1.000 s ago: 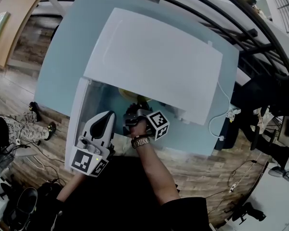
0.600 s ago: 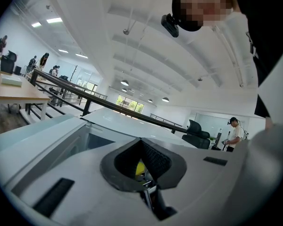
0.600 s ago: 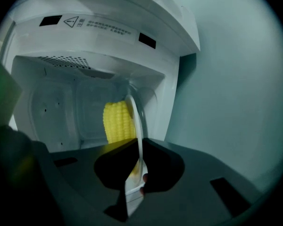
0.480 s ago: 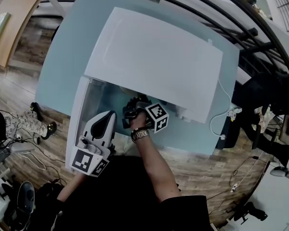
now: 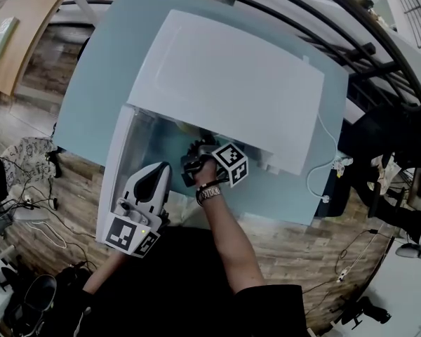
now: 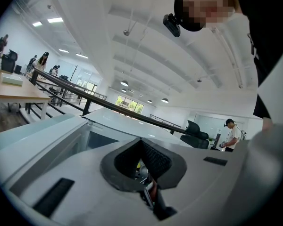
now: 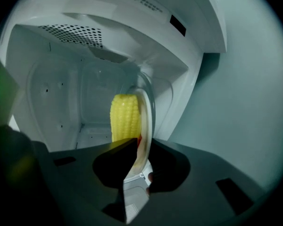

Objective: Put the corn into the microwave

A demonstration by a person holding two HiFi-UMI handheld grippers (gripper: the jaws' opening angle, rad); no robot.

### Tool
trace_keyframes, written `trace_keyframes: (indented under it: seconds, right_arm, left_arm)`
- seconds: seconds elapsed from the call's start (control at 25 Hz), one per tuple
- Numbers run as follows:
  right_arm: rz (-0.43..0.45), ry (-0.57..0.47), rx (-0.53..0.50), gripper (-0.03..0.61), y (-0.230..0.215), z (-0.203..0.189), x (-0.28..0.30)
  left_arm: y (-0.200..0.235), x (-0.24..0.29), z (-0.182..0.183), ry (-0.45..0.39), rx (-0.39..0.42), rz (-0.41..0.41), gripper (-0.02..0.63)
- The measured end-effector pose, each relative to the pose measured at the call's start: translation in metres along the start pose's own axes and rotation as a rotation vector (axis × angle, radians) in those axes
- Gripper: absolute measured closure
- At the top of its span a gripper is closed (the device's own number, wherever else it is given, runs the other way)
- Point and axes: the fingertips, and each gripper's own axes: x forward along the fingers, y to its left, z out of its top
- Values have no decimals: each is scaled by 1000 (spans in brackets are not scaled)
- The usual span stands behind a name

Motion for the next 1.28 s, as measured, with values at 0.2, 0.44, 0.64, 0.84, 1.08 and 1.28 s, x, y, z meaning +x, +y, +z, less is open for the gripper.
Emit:
trace_keyframes:
  seconds: [0.2,0.44,0.64,0.84,1.08,1.28]
  right_arm:
    - [9,-5,43,442,-1,1,-5]
    - [-10,-10,40,443,-17,-5,-26]
    - [19,15,-2,443,-17,-19,-52]
    - [95,39,-106,512,-2,-35,-78]
    - [138,34,-198,569,16,-46,-116]
    - [225,47,-307,569,53,-65,-154]
  left_arm:
    - [-5,-7,-1,-1,6,-2,612]
    - [-11,-18,-7,-5,4,-7,612]
    - [-18,-28,-6,-14,9,-17,611]
    - [-21,-38,-5,-20,17,-21,612]
    - [-26,-47,-11,-15,29,-21,612]
    - [-32,-55,-15,-10,44,-34,612]
